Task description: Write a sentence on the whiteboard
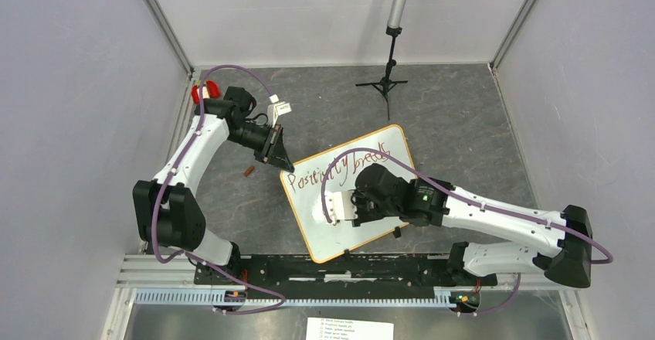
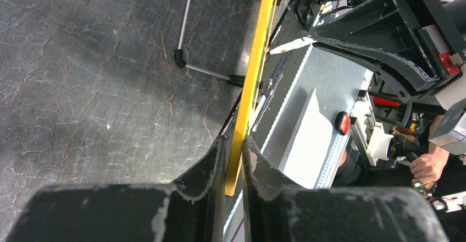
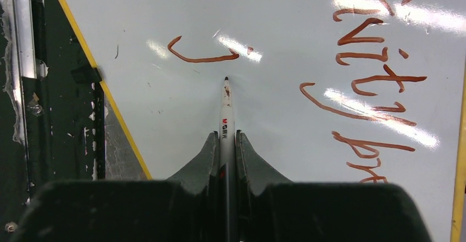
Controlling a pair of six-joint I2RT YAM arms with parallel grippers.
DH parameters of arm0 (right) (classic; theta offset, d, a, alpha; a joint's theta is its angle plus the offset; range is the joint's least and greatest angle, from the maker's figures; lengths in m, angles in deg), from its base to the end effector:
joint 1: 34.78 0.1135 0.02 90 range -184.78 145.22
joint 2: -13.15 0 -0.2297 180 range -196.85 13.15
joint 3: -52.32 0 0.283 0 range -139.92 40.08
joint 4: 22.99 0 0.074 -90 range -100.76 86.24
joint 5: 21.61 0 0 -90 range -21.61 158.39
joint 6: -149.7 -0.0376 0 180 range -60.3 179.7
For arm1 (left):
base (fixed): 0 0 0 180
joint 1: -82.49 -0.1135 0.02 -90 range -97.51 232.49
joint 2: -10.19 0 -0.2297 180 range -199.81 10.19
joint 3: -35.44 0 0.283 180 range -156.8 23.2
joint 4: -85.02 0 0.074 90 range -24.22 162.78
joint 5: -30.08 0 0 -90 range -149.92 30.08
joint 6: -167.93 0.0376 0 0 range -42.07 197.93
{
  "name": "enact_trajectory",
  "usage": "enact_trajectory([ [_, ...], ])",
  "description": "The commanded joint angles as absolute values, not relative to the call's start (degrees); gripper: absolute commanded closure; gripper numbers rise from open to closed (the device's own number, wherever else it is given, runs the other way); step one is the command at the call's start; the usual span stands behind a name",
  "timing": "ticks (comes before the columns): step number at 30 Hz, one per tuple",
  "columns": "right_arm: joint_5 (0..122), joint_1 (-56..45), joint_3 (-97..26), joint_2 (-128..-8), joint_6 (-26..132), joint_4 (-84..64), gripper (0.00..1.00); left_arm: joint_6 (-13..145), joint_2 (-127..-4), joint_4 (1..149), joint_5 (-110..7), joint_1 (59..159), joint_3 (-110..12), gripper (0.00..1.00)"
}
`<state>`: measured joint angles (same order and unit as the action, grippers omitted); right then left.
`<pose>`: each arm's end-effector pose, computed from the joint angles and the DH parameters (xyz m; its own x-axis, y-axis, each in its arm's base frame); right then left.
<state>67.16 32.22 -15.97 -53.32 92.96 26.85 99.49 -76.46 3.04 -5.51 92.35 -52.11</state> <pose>0.1109 0.2634 0.2501 0.2649 -0.7792 -0.5681 -0.9335 -0.0597 -0.3535 0.2947 -0.0823 0.2525 -0.8229 0.3601 -0.4394 0.5659 0.4510 -0.6902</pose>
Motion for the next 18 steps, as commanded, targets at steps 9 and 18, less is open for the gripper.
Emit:
enact_trajectory([
  [9,70.67,31.84,-17.75,-55.0,91.25,23.94,1.0,98.06,-76.86,4.04,-6.96,92.59,-52.26,0.81],
  [18,67.82,31.86,-16.17,-55.36,92.3,25.3,1.0,98.08,-76.91,4.07,-7.05,92.59,-52.25,0.81],
])
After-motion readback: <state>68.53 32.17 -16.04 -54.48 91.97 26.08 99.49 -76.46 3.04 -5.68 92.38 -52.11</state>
